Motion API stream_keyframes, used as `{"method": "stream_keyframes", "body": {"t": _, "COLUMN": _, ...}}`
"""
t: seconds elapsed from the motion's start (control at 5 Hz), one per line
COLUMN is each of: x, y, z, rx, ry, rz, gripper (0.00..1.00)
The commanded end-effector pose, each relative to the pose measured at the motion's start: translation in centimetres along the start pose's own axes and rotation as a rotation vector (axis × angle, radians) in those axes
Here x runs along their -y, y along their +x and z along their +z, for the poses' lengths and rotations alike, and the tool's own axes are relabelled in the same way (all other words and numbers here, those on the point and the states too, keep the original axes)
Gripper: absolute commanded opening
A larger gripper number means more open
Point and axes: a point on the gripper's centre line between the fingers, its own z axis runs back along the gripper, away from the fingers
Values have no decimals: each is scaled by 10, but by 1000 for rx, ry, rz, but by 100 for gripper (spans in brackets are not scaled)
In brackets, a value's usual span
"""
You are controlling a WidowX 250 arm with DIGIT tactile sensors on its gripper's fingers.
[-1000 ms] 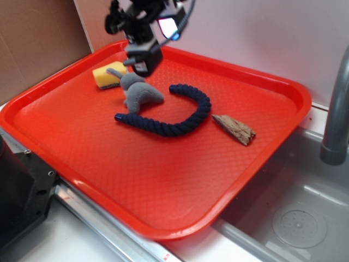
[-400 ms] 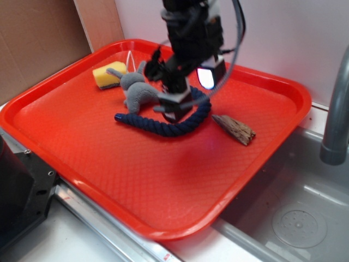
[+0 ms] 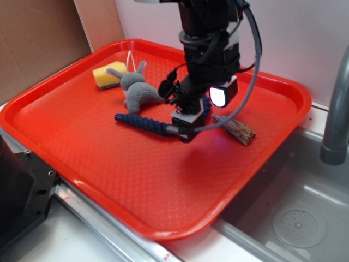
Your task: Grab the wood chip.
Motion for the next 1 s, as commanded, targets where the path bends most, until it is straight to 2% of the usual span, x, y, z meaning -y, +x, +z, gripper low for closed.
{"method": "stream_keyframes", "body": {"t": 0.0, "x": -5, "y": 22, "z": -1, "rx": 3, "ry": 37, "rz": 4, "gripper": 100}}
{"method": "stream_keyframes", "body": {"t": 0.2, "x": -7, "y": 24, "z": -6, "rx": -5, "ry": 22, "rz": 11, "gripper": 100}}
{"method": "stream_keyframes", "body": {"t": 0.4, "x": -7, "y": 23, "z": -7, "rx": -12, "ry": 22, "rz": 5, "gripper": 0}}
{"method": "stream_keyframes", "body": {"t": 0.8, "x": -8, "y": 23, "z": -9, "rx": -27, "ry": 11, "rz": 12, "gripper": 0}}
